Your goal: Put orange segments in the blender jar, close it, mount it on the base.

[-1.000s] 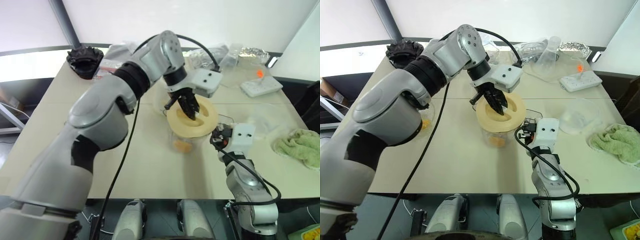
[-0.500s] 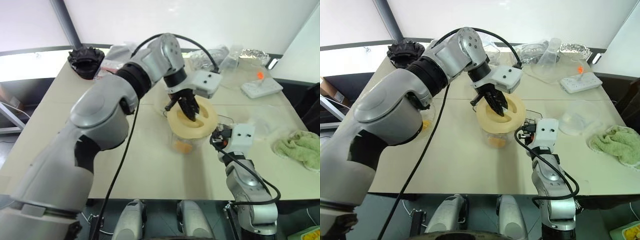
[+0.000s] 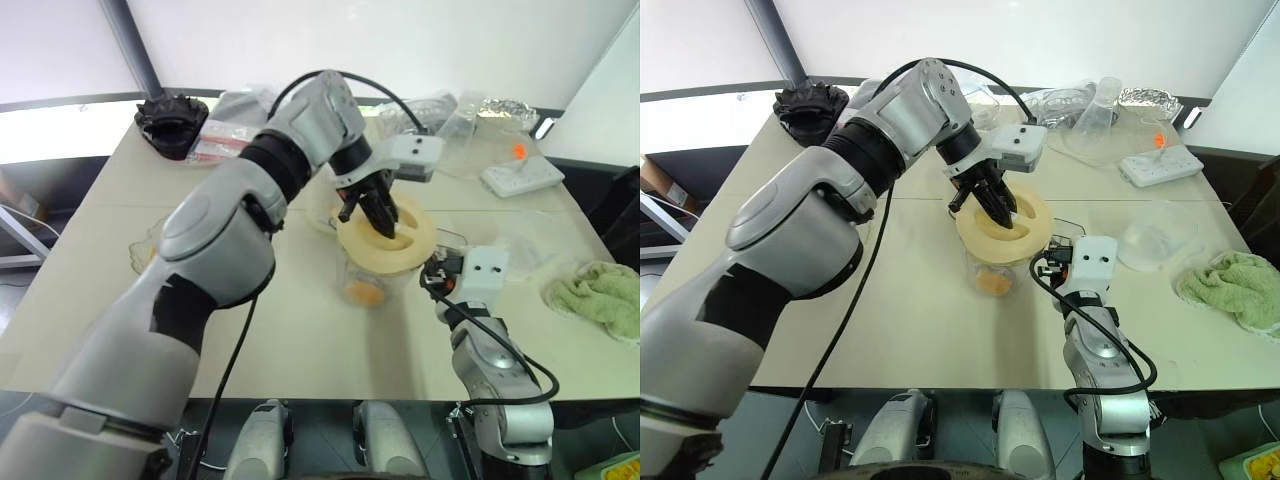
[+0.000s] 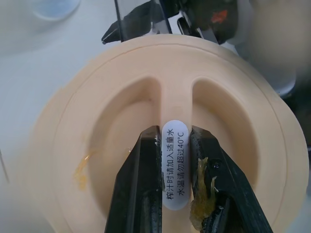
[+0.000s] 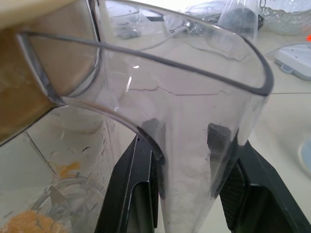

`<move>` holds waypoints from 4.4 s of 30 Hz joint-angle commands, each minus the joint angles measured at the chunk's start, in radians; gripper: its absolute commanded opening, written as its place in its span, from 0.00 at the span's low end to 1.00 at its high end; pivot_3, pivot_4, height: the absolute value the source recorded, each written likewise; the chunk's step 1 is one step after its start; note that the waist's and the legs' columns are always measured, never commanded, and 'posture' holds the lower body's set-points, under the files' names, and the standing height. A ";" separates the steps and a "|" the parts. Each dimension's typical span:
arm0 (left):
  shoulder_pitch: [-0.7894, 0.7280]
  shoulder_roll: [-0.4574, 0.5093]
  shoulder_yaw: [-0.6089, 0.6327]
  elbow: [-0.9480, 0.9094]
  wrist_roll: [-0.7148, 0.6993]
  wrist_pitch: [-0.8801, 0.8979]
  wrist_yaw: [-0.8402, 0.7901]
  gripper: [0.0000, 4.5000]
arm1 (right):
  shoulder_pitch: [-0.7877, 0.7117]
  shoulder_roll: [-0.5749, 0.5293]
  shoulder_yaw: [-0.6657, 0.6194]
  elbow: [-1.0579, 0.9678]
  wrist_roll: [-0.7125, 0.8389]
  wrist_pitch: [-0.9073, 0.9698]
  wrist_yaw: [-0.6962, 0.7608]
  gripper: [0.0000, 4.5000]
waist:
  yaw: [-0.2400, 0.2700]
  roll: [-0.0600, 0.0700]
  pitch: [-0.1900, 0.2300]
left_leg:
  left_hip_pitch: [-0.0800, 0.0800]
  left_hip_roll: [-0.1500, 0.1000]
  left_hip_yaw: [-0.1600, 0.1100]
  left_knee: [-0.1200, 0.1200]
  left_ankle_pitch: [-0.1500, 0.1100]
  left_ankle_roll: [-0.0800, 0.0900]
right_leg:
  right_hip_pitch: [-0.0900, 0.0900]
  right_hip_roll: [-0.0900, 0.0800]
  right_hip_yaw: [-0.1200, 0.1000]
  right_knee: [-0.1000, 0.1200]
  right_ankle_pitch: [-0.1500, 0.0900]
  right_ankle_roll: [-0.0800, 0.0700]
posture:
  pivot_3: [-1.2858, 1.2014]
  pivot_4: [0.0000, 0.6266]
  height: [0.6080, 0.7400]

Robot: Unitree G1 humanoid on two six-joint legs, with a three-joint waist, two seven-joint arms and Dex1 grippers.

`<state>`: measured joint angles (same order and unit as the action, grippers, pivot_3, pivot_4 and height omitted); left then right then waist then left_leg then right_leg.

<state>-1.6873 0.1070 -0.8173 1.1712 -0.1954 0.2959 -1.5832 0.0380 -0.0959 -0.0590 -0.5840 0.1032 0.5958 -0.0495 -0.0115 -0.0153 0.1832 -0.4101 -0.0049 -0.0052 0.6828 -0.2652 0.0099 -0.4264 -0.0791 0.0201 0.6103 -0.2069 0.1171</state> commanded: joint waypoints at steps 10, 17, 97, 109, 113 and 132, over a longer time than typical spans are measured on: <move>0.077 -0.034 0.161 -0.085 0.179 0.290 -0.027 0.05 | -0.006 -0.010 -0.018 -0.023 -0.021 -0.016 0.002 0.23 | 0.002 0.000 0.000 | -0.001 -0.001 0.000 0.000 0.000 0.000 | 0.000 -0.002 0.000 -0.001 -0.001 0.001 | 0.52 0.24 1.00; 0.149 0.003 0.175 -0.248 0.209 0.286 -0.030 0.05 | -0.007 -0.016 -0.017 -0.022 -0.022 -0.015 0.008 0.23 | 0.000 0.000 0.000 | 0.000 -0.001 0.000 -0.001 0.000 0.000 | 0.000 -0.002 0.000 -0.001 0.000 0.001 | 0.52 0.24 1.00; 0.491 0.128 0.215 -0.778 0.285 0.457 0.264 0.77 | -0.004 -0.033 -0.014 -0.025 -0.041 0.001 0.050 0.23 | -0.003 0.009 -0.049 | 0.006 0.001 -0.002 -0.020 -0.004 0.005 | 0.005 -0.010 -0.005 -0.027 0.000 -0.001 | 0.52 0.24 1.00; 0.525 0.016 0.694 -0.879 -0.021 0.465 0.497 0.77 | -0.015 -0.048 -0.012 -0.015 -0.031 0.014 0.073 0.23 | 0.000 0.006 -0.021 | -0.001 -0.003 0.001 -0.019 -0.004 0.006 | 0.000 -0.007 -0.005 -0.021 0.002 -0.003 | 0.52 0.24 1.00; 0.566 0.033 0.735 -0.945 -0.087 0.427 0.513 0.77 | -0.024 -0.058 -0.017 -0.011 -0.024 0.021 0.086 0.23 | -0.002 0.007 -0.020 | 0.000 -0.003 0.001 -0.019 -0.004 0.005 | -0.002 -0.006 -0.005 -0.017 0.001 -0.001 | 0.52 0.24 1.00; 0.593 0.270 0.959 -0.675 -0.013 -0.102 0.921 0.77 | -0.104 -0.111 -0.091 -0.030 0.040 0.102 0.134 0.23 | 0.020 0.004 -0.014 | 0.001 -0.002 0.002 -0.016 -0.002 0.003 | -0.001 -0.003 -0.003 -0.015 0.003 -0.003 | 0.52 0.24 1.00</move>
<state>-1.0480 0.3541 0.0783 0.4596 -0.2043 0.2474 -0.7186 -0.0493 -0.1893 -0.1277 -0.5691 0.1387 0.6978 0.0808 0.0083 -0.0112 0.1694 -0.4095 -0.0076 -0.0032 0.6662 -0.2674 0.0131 -0.4277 -0.0822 0.0173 0.5957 -0.2043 0.1137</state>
